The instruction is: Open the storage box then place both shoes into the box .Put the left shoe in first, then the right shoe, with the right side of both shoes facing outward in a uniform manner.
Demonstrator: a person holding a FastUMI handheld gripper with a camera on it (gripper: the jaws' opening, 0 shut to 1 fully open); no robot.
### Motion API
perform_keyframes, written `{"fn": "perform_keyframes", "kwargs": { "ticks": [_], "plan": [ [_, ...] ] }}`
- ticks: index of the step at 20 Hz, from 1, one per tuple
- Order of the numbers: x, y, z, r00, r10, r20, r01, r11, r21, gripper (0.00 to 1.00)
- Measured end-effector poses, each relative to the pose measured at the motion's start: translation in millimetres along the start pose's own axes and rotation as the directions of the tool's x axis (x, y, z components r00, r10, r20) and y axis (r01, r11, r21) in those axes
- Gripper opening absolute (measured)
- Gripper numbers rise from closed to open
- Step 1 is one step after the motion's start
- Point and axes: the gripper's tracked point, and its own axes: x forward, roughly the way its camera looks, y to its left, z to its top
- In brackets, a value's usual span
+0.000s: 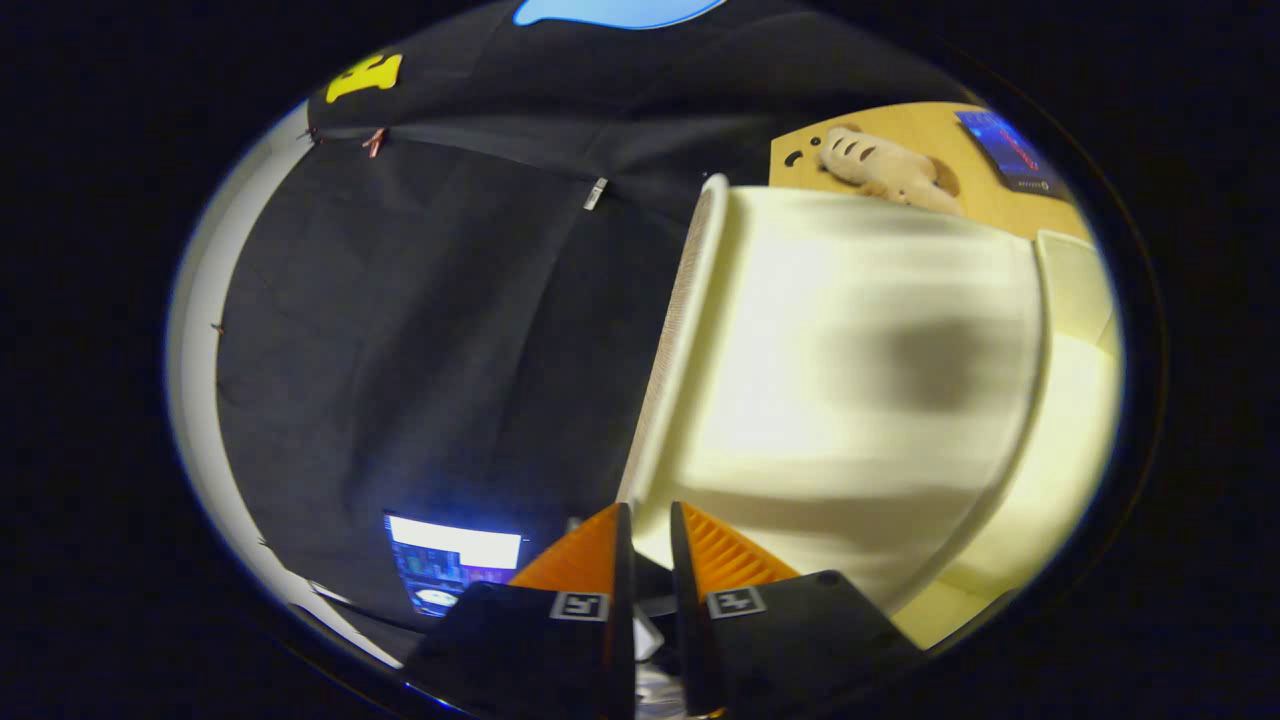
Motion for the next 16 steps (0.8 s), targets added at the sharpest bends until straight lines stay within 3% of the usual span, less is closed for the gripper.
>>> {"fn": "perform_keyframes", "kwargs": {
  "ticks": [2, 6, 10, 16],
  "plan": [
    [-14.6, -9.5, 0.4, 0.999, -0.043, 0.031, 0.045, 0.997, -0.060, 0.78],
    [-74.7, -26.3, 13.7, 0.979, -0.105, 0.174, 0.135, 0.977, -0.166, 0.98],
    [-150.1, -65.6, 17.2, 0.927, -0.225, 0.301, 0.293, 0.934, -0.203, 0.98],
    [-261.9, -166.2, 9.6, 0.746, -0.492, 0.449, 0.599, 0.790, -0.130, 0.98]
  ]
}}
